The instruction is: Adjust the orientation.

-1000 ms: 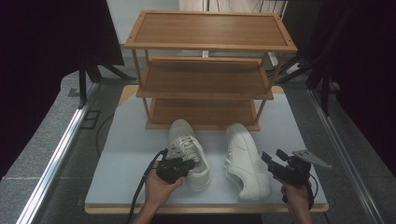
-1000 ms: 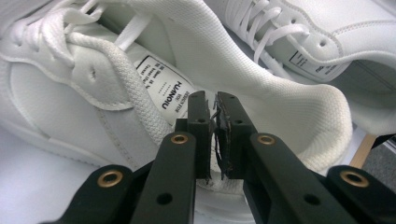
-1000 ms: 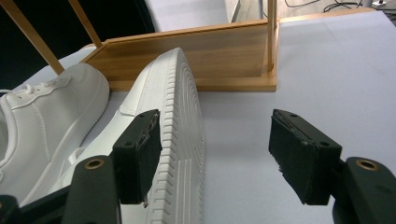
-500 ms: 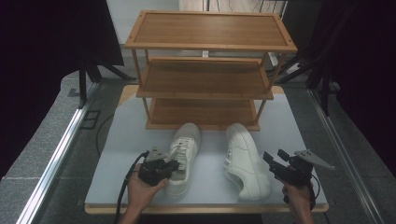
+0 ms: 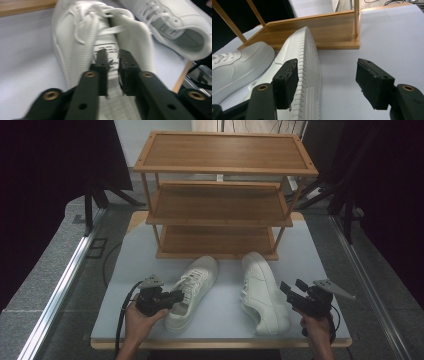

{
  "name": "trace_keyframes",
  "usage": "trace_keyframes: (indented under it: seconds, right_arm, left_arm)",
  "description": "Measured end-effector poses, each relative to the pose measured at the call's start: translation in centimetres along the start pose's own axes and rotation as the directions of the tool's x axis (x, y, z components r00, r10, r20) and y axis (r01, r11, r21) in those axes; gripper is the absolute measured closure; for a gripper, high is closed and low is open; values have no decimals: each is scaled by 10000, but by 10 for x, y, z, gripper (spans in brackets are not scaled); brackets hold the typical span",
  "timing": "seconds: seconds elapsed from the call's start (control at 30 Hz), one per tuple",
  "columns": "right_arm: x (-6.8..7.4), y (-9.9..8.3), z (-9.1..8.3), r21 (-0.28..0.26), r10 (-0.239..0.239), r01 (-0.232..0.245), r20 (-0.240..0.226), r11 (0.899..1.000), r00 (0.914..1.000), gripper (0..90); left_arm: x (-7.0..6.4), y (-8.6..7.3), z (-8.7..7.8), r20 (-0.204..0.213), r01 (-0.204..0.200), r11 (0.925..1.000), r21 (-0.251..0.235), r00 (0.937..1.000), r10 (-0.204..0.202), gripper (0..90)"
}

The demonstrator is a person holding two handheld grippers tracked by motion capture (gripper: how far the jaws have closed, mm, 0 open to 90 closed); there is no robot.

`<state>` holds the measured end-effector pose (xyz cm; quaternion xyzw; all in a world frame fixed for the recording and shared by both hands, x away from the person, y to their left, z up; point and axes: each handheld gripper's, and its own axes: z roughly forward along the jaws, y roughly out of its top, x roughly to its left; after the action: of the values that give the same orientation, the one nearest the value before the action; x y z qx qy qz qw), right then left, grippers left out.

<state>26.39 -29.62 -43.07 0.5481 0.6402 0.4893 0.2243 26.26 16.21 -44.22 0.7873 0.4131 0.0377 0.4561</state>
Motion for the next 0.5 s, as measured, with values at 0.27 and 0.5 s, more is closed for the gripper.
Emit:
trace_keyframes:
  seconds: [0.27,0.5]
  right_arm:
    - [11,0,1,-247,-388,383,-239,9990,9990,341]
    - [19,1,-5,-390,-827,808,-489,9960,9954,330]
  left_arm:
    - [-22,1,-19,36,-605,9897,-1294,9981,615,499]
    - [-19,6,-30,-358,-457,9709,-2352,9986,383,337]
